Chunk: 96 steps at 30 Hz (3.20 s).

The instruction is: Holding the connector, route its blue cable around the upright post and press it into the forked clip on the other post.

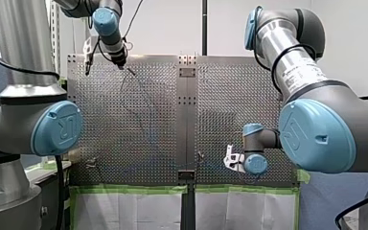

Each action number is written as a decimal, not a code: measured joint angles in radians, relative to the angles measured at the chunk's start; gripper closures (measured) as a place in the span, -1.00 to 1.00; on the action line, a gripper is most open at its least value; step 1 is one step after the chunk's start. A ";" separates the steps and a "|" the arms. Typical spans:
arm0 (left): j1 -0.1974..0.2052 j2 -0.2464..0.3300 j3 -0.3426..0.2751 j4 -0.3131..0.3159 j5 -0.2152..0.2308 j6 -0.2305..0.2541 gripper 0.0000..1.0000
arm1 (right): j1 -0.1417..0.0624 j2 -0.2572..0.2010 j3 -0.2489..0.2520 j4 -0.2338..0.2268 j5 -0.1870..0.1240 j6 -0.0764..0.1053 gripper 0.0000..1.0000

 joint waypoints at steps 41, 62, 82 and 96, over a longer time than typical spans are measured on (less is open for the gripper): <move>-0.021 -0.019 -0.013 0.078 -0.079 0.107 -0.97 | 0.006 0.000 0.000 0.007 -0.003 -0.002 1.00; -0.094 -0.173 -0.018 0.242 0.028 0.271 -0.97 | 0.013 0.000 0.000 -0.001 -0.008 -0.001 1.00; -0.112 -0.293 0.031 0.415 -0.017 0.366 -0.97 | 0.016 0.000 0.000 -0.002 -0.027 0.007 1.00; -0.133 -0.370 0.041 0.489 -0.108 0.465 -0.97 | 0.016 0.001 0.000 -0.003 -0.033 0.011 1.00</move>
